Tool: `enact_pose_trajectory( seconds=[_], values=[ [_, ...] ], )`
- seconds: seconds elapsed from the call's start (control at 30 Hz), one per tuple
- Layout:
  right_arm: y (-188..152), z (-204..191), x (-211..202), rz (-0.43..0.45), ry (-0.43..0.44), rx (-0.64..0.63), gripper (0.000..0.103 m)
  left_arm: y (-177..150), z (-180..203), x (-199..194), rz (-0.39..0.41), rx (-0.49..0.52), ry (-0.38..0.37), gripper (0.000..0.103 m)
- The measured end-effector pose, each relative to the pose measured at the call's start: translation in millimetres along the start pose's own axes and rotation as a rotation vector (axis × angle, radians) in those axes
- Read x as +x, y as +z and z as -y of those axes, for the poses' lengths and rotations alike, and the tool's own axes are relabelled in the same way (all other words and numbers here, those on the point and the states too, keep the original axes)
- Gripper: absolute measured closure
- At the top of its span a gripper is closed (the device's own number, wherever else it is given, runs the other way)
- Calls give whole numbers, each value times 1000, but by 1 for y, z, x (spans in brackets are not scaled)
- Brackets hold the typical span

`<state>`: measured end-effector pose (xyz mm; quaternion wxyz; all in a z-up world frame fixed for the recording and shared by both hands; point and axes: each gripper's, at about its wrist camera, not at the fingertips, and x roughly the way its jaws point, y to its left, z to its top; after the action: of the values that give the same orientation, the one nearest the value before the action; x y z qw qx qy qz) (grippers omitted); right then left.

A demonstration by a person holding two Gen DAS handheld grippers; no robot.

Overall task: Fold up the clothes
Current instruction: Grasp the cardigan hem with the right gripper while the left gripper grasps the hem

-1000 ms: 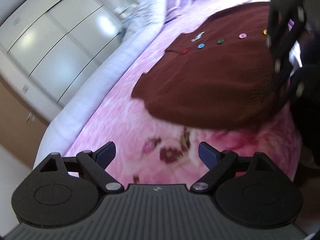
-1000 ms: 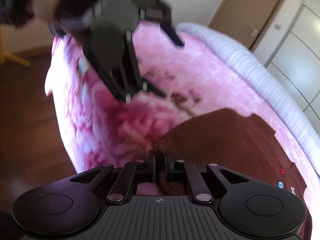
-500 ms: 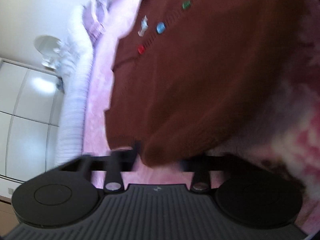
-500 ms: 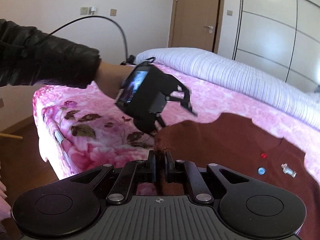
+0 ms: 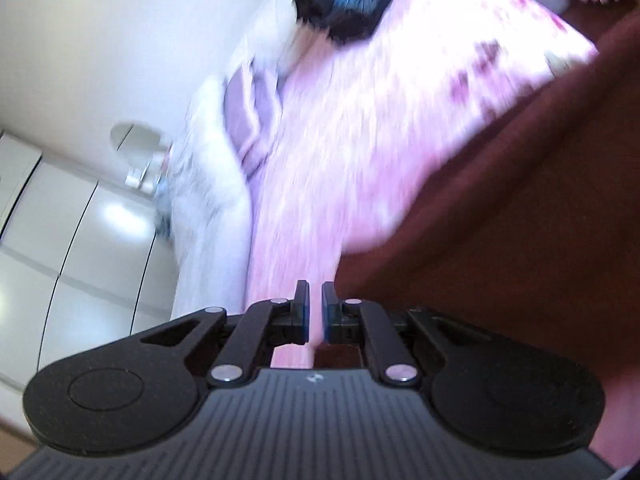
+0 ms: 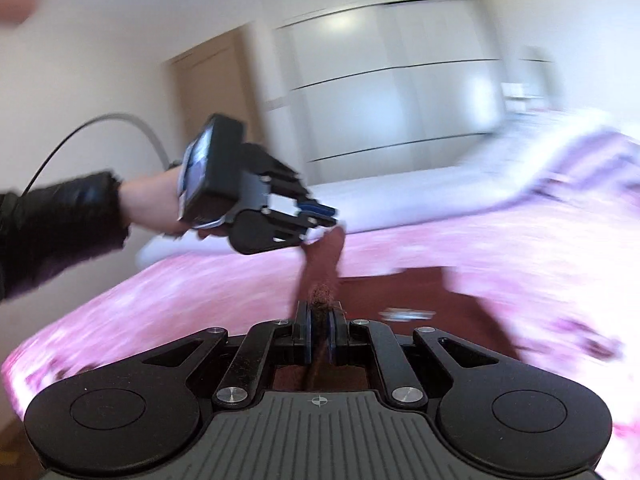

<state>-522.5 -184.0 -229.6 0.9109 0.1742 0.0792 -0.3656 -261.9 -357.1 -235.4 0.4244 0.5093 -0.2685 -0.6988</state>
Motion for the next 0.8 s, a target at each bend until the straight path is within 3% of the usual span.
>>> enact_pose_trajectory(
  seconds=[0.1, 0.17, 0.23, 0.37, 0.53, 0.63, 0.7, 0.8],
  values=[
    [-27, 50, -8, -52, -99, 143, 96, 42, 24, 62, 10, -23, -68, 89],
    [-48, 79, -6, -108, -145, 241, 96, 53, 45, 93, -15, -27, -131, 74],
    [-65, 99, -4, -150, -157, 321, 96, 41, 43, 93, -31, -60, -162, 73],
    [-70, 114, -8, -168, -117, 405, 96, 10, 27, 85, -69, -161, -195, 60],
    [-72, 116, 0, -190, -84, 424, 96, -23, -7, 85, -118, -313, -275, 61],
    [-75, 115, 0, -187, -85, 435, 96, -22, -10, 98, -83, -330, -371, 61],
    [-76, 111, -2, -184, -88, 441, 96, -14, -7, 111, -57, -323, -457, 61],
    [-74, 109, -2, -187, -92, 420, 96, -5, -5, 141, -77, -390, -632, 65]
  ],
)
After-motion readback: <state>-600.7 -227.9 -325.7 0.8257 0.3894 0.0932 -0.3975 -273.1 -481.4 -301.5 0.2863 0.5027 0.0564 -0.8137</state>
